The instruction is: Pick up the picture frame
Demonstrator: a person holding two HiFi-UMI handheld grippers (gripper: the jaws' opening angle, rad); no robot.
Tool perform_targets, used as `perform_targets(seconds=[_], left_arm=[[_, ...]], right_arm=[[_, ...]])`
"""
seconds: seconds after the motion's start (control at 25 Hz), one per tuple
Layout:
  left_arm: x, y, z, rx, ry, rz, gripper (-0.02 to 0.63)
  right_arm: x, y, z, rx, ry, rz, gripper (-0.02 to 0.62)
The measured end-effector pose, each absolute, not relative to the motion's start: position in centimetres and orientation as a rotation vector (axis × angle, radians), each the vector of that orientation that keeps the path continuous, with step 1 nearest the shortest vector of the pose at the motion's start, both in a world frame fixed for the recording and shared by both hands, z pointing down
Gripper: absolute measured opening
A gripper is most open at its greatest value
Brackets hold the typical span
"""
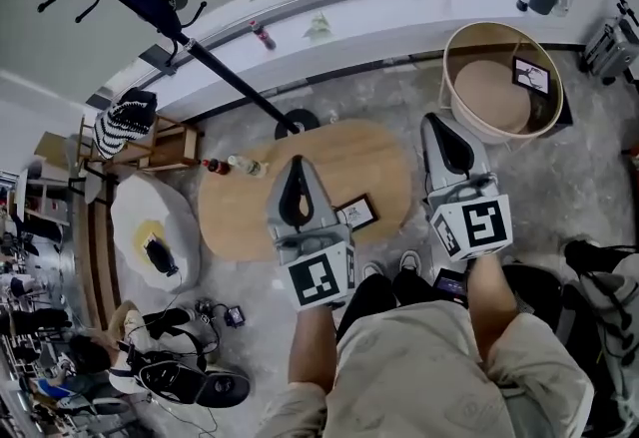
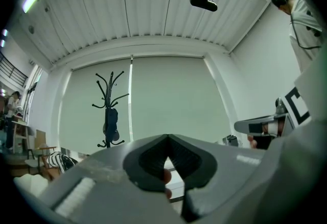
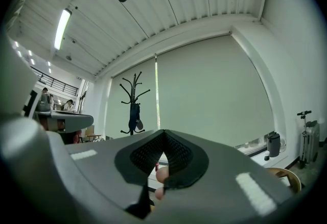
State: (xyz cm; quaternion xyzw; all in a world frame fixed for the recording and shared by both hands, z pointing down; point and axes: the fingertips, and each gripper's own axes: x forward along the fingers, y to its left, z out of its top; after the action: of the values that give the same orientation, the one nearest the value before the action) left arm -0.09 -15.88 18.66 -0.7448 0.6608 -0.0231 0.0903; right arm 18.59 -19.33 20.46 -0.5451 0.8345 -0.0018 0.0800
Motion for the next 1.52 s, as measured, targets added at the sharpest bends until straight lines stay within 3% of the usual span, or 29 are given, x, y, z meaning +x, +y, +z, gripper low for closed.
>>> perform_targets(seconds=[0.84, 1.52], left_arm=[[-9.6, -22.1, 24.4, -2.198, 2.15, -0.112, 0.003], [-15.9, -25.7, 35.8, -2.27, 2.336, -0.282, 0.003]], right_arm=[[8.2, -26.7, 24.0, -1.519, 2.68, -0.034, 0.002], [0.6, -30.7, 36.2, -1.5, 2.895, -0.279, 0.002]])
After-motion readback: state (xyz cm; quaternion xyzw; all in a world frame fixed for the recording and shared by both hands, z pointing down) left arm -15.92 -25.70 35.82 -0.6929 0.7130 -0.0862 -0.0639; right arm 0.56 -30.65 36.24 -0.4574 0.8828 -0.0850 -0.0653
